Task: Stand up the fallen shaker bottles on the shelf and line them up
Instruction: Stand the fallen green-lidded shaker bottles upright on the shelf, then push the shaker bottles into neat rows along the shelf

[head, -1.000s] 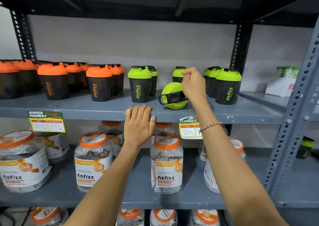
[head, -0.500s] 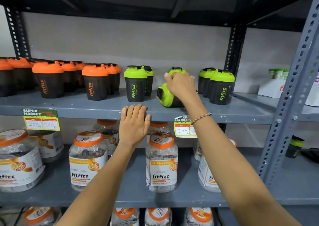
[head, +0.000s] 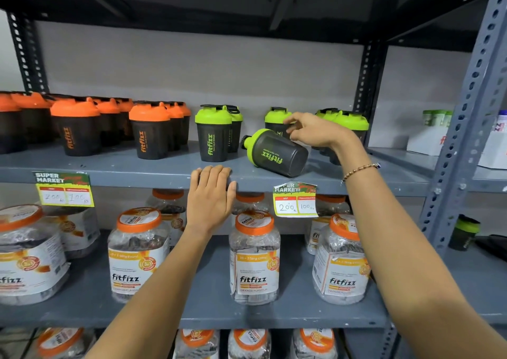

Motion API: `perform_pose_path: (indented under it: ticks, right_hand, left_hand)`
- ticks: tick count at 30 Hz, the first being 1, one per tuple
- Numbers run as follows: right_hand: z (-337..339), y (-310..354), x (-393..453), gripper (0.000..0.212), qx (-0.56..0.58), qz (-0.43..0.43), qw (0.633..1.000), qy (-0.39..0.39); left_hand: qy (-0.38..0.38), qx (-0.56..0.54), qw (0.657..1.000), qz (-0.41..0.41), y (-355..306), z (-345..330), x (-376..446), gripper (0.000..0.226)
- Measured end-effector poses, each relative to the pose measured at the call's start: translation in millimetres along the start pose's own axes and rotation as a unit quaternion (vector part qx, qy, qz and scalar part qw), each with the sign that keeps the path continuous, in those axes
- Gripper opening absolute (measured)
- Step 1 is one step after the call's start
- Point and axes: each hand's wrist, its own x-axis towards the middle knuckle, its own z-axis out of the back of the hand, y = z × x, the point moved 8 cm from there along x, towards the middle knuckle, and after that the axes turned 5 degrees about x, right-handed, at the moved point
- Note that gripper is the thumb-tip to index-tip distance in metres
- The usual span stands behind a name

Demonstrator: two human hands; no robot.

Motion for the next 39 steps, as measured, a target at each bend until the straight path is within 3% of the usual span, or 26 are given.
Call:
perform_pose_path:
  ticks: [2,5,6,10,13,16,19,21,23,29,39]
  right_hand:
    - [-0.7,4.4,0.0,0.042,-0.018,0.009,1.000,0.001]
    - [-18.3,-7.0,-4.0,0.082,-0.086,-0.064,0.987,0.118]
    - [-22.2,-12.4,-5.4,0.084,-0.107,-0.089,0.980,0.142]
    - [-23.3,-18.5,0.6,0.061,-0.080,-0.102,0.982,0.138]
    - [-20.4,-34.3,5.9,0.038,0.096,-0.129,0.983,0.091]
    - [-37.2,-55.9,6.6,0.043,0.340,-0.162,0.923,0.073]
    - [-59.1,-62.6,10.4,0.060,0.559,-0.147,0.815,0.041]
    - [-68.4,-61.8,13.9,0.055,0.621,-0.123,0.774,0.032]
    - [-72.5,-60.3,17.7,0.049,0.588,-0.117,0.800,0.019]
    - [-68.7,-58.6,37.6,0.064,0.384,-0.122,0.913,-0.061]
    - [-76.9,-65.1,44.6,0.061,0.241,-0.143,0.958,-0.061]
  left_hand:
    - [0.000,-0.001,1.000,0.000,0.4,0.0,-0.3,0.039]
    - [0.004,-0.001,1.000,0.003,1.1,-0.1,-0.5,0.040]
    - [0.006,-0.001,1.000,0.003,0.9,-0.1,-0.2,0.040]
    - [0.015,-0.006,1.000,0.006,1.1,-0.3,-0.3,0.041]
    - [0.015,-0.004,1.000,0.004,1.5,-0.8,-0.3,0.041]
    - [0.001,-0.006,1.000,-0.001,0.9,-0.5,-0.3,0.040]
    - [0.003,-0.007,1.000,0.001,1.9,-2.5,-0.6,0.039]
    - [0.005,-0.007,1.000,-0.001,2.3,-4.4,-0.7,0.040]
    - [0.003,-0.007,1.000,-0.003,2.6,-6.1,-0.4,0.040]
    - [-0.017,-0.006,1.000,-0.009,3.0,-6.2,-0.7,0.038]
    - [-0.027,-0.023,0.999,-0.018,1.9,-2.9,-1.0,0.039]
